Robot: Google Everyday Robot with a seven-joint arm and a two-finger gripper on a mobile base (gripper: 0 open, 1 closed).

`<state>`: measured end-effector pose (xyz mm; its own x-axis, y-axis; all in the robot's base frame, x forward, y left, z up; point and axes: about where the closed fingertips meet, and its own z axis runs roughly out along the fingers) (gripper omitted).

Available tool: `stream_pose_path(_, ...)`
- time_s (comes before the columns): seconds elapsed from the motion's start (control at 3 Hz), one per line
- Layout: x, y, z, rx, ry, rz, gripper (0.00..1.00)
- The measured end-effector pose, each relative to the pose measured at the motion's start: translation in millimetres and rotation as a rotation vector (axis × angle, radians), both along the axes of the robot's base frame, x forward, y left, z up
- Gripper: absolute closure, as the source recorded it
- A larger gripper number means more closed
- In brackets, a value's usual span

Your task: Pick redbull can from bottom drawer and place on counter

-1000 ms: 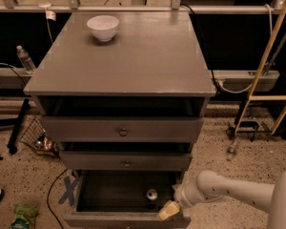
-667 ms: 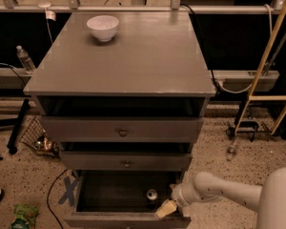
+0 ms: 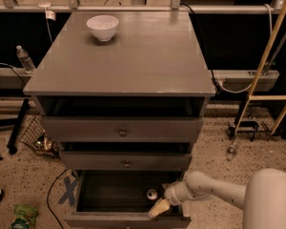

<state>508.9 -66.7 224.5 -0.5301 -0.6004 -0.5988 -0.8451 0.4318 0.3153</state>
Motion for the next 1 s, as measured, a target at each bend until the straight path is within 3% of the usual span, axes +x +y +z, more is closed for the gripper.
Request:
stream_pose_path(0.67, 2, 18, -14, 0.029, 0.024, 0.036, 0.0)
stream_pose_path(1.0, 3, 24, -17, 0.042, 0.032, 0.049, 0.18)
